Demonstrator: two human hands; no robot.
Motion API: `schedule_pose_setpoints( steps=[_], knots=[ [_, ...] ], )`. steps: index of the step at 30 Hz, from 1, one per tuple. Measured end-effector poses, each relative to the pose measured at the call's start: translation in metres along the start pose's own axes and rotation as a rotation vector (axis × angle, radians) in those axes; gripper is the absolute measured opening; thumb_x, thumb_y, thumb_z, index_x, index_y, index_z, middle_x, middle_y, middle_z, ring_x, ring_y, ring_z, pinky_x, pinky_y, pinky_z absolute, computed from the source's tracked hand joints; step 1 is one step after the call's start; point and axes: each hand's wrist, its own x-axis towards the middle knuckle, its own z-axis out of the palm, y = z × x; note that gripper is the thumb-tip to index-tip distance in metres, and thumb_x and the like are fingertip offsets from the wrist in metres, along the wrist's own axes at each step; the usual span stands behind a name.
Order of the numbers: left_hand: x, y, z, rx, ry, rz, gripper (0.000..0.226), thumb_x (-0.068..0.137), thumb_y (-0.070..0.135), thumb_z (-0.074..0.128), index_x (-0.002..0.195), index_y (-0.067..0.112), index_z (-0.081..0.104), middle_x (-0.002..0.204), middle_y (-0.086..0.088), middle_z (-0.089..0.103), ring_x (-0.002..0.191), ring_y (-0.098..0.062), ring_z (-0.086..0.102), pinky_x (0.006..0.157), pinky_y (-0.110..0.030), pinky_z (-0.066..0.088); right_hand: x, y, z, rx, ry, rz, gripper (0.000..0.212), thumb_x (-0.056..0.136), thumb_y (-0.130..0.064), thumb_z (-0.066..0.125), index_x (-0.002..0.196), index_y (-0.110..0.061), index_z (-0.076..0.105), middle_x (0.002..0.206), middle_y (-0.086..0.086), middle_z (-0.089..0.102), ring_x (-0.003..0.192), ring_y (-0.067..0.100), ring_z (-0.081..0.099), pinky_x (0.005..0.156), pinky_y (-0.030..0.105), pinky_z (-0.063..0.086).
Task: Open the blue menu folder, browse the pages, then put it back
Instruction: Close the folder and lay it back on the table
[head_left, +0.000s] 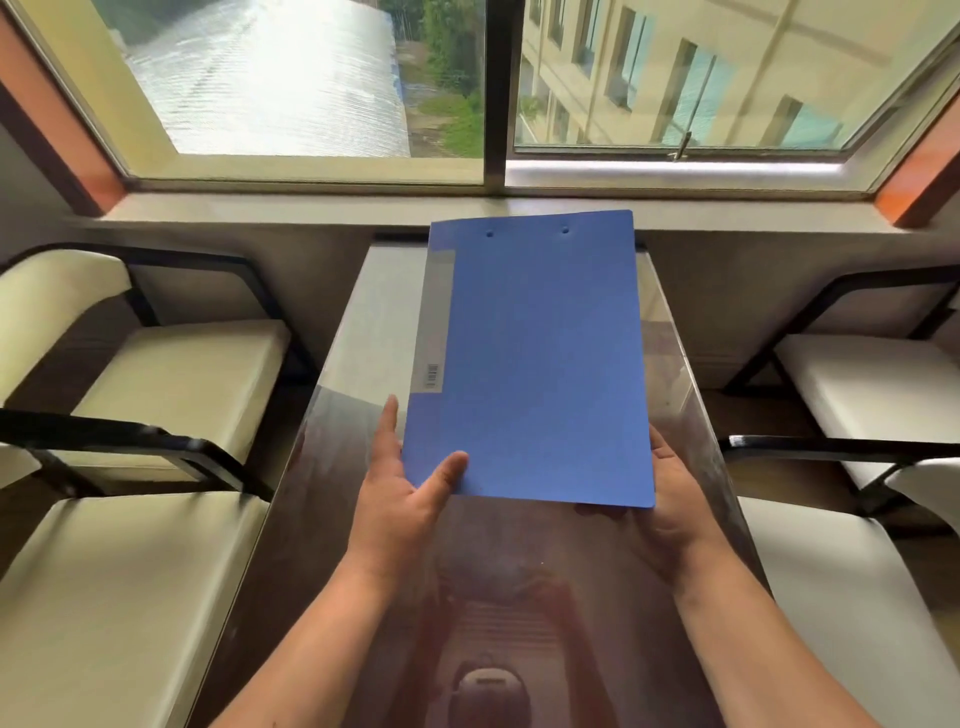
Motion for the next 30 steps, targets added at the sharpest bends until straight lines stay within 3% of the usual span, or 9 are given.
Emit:
schedule_pose_setpoints(
  steps=[2,4,6,7,10,13,21,26,30],
  knots=[
    [0.005,0.001,0.001,-0.029,0.017,-0.059,0.070,0.084,0.056,0.077,0.146,0.039,0.049,0.133,0.014,0.071,0.114,-0.005,0.072,0.095,-0.031,0.059,-0.001,0.002,0.000,-0.003,-0.009,-0.020,0.028,0.095,-0.010,0.068,0.115,-0.027,0.078,0.104,0.012,0.082,0.072,0.035,0.078,0.054,0.043,0.063],
    [0.007,0.001,0.001,0.004,0.052,-0.092,0.039,0.090,0.045,0.075,0.125,0.042,0.058,0.120,0.014,0.074,0.102,-0.005,0.075,0.085,-0.033,0.062,-0.001,0.001,-0.001,-0.009,-0.078,-0.004,0.035,0.092,-0.035,0.078,0.127,-0.029,0.074,0.115,0.012,0.081,0.087,0.036,0.080,0.064,0.047,0.066],
    [0.008,-0.001,-0.001,0.034,0.100,-0.094,0.030,0.096,0.036,0.073,0.122,0.035,0.056,0.116,0.014,0.072,0.098,-0.003,0.074,0.080,-0.031,0.062,0.000,-0.001,-0.002,0.003,-0.196,0.088,0.056,0.100,-0.060,0.060,0.143,-0.025,0.063,0.137,0.014,0.072,0.117,0.037,0.073,0.092,0.056,0.061],
    [0.008,-0.002,-0.002,0.049,0.120,-0.088,0.029,0.097,0.033,0.071,0.121,0.031,0.056,0.115,0.014,0.071,0.097,-0.002,0.073,0.079,-0.030,0.061,-0.001,-0.002,-0.002,0.019,-0.220,0.107,0.060,0.103,-0.062,0.053,0.147,-0.022,0.059,0.145,0.016,0.067,0.128,0.037,0.067,0.101,0.056,0.056],
    [0.007,-0.006,-0.002,0.061,0.134,-0.086,0.022,0.099,0.030,0.069,0.116,0.028,0.055,0.111,0.012,0.071,0.092,0.005,0.071,0.068,-0.018,0.058,-0.001,-0.003,0.002,-0.026,-0.117,0.032,0.033,0.105,-0.031,0.062,0.133,-0.016,0.071,0.138,0.021,0.071,0.122,0.037,0.071,0.090,0.043,0.063],
    [0.006,-0.009,0.000,0.050,0.141,-0.085,0.017,0.099,0.029,0.070,0.106,0.034,0.055,0.107,0.010,0.073,0.089,0.006,0.072,0.064,-0.010,0.055,0.001,0.002,0.001,-0.088,-0.037,-0.007,0.027,0.108,-0.010,0.055,0.128,-0.011,0.072,0.128,0.019,0.076,0.115,0.037,0.074,0.083,0.041,0.065],
    [0.003,-0.006,0.005,0.040,0.140,-0.093,0.016,0.099,0.028,0.069,0.104,0.031,0.054,0.106,0.007,0.072,0.088,0.006,0.072,0.062,-0.010,0.055,-0.001,0.000,0.001,-0.106,-0.003,-0.019,0.028,0.109,-0.009,0.053,0.128,-0.014,0.072,0.127,0.014,0.078,0.114,0.034,0.075,0.083,0.039,0.065],
    [-0.003,-0.008,0.008,0.021,0.124,-0.125,0.017,0.100,0.027,0.068,0.110,0.026,0.054,0.110,0.005,0.073,0.091,-0.004,0.074,0.078,-0.032,0.062,-0.003,0.004,-0.005,-0.108,0.003,-0.020,0.028,0.108,-0.010,0.054,0.122,-0.020,0.076,0.126,0.014,0.078,0.114,0.034,0.075,0.083,0.039,0.065],
    [-0.006,-0.008,0.011,0.007,0.111,-0.127,0.017,0.101,0.027,0.067,0.111,0.025,0.053,0.112,0.003,0.071,0.093,-0.008,0.074,0.078,-0.033,0.062,-0.003,0.010,-0.011,-0.103,0.008,-0.017,0.027,0.108,-0.011,0.055,0.123,-0.019,0.076,0.126,0.014,0.078,0.114,0.035,0.075,0.083,0.041,0.065]
  ],
)
